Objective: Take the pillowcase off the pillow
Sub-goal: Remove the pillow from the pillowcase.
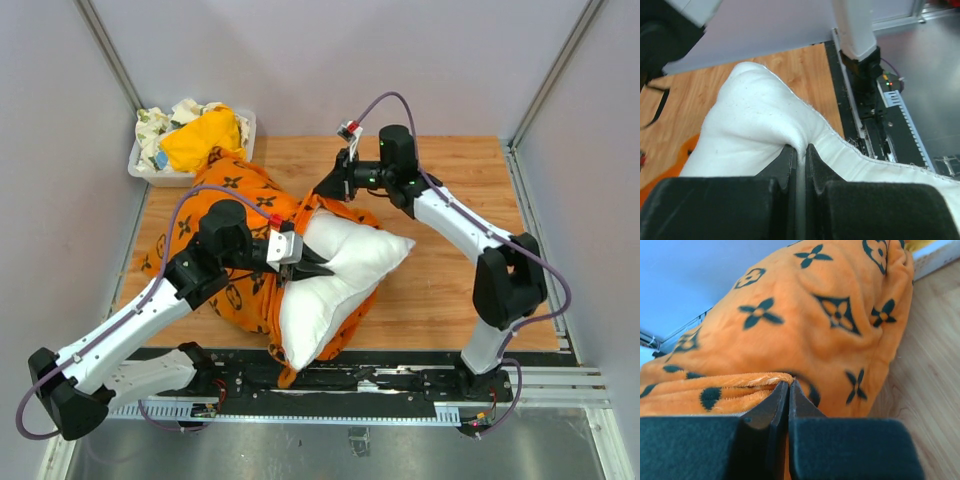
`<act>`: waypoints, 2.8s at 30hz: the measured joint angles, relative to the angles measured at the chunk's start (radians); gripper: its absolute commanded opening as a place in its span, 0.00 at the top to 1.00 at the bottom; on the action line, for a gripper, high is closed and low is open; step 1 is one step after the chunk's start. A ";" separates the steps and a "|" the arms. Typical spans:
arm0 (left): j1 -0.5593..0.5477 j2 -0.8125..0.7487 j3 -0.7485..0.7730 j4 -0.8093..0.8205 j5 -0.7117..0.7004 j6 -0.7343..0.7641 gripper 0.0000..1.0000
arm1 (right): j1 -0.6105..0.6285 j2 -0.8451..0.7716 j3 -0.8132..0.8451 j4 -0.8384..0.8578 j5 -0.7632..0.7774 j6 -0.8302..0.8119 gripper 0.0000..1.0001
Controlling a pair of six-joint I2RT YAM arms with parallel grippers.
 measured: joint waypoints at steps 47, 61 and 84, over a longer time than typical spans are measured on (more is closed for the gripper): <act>-0.092 0.341 0.245 0.430 -1.186 -0.309 1.00 | -0.167 -0.392 -0.720 0.848 0.517 0.977 0.02; -0.092 0.400 0.157 0.539 -1.278 -0.373 1.00 | -0.044 -0.355 -0.704 0.890 0.587 0.967 0.02; 0.171 0.329 0.060 0.504 -0.831 -0.627 0.01 | -0.179 -0.373 -0.598 0.478 0.521 0.746 0.99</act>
